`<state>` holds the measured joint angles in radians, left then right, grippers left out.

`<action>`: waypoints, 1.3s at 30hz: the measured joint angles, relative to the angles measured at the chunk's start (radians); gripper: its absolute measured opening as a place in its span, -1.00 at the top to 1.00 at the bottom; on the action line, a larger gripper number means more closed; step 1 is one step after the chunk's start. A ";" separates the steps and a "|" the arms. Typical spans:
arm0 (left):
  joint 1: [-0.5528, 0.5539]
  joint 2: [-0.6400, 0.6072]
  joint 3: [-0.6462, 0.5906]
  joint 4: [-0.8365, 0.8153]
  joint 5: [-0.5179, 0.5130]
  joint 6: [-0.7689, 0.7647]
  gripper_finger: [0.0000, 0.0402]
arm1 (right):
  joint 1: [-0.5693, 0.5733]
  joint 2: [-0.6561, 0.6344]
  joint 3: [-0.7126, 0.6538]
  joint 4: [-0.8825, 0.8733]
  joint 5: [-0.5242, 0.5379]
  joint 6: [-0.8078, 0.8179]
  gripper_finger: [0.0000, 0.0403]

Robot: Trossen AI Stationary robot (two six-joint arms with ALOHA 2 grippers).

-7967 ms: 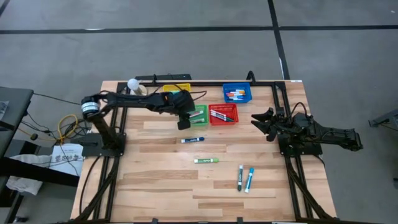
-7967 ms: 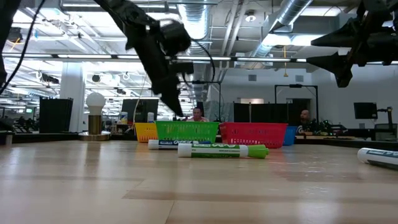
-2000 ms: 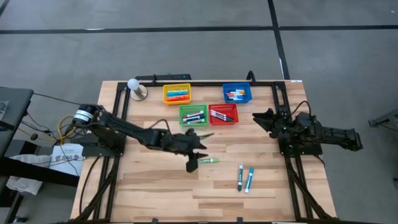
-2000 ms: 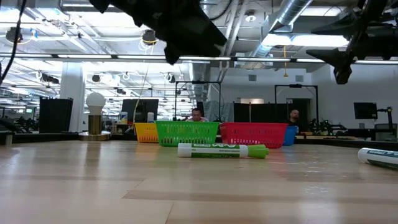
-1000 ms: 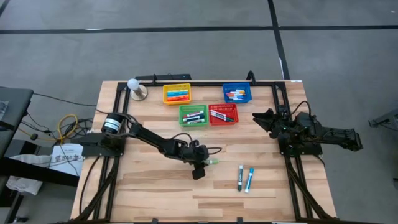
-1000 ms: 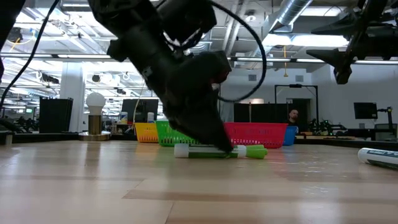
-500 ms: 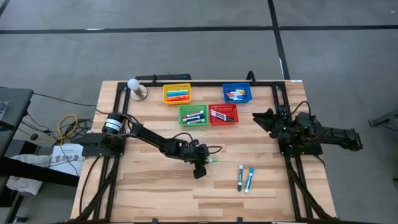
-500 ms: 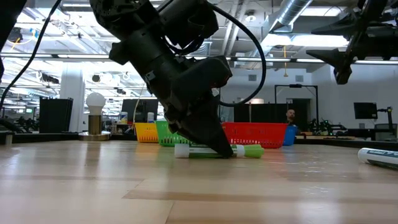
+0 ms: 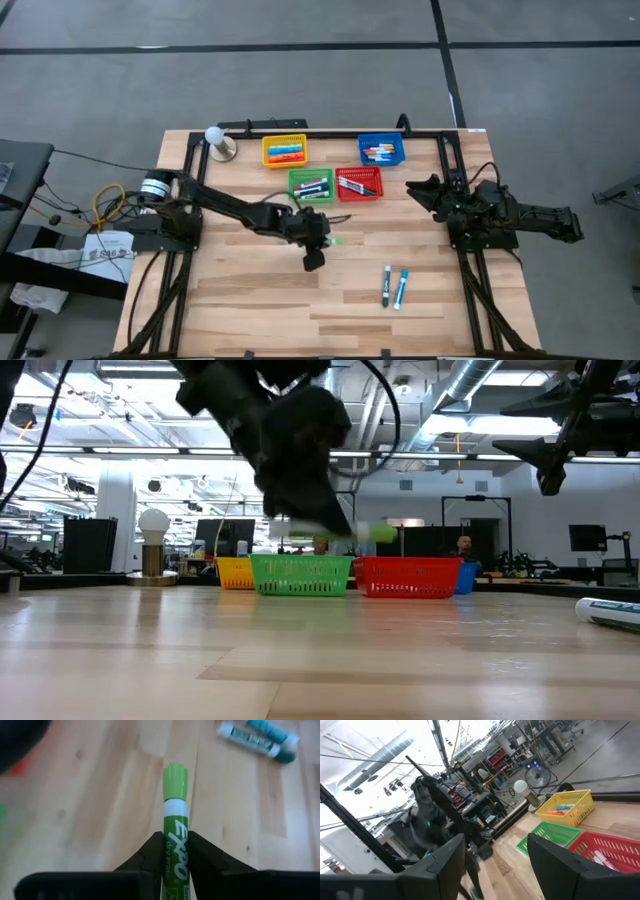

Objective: Pick & Place Markers
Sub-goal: Put the light green marker into the green bin

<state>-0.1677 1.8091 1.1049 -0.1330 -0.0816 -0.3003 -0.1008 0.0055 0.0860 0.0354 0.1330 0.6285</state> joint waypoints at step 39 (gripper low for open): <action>0.348 -0.203 0.002 -0.045 -0.082 0.513 0.66 | -0.061 0.000 0.000 0.003 0.001 0.000 -0.02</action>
<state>0.1801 1.6062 1.1072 -0.1783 -0.1638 0.2123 -0.1614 0.0053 0.0860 0.0380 0.1339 0.6287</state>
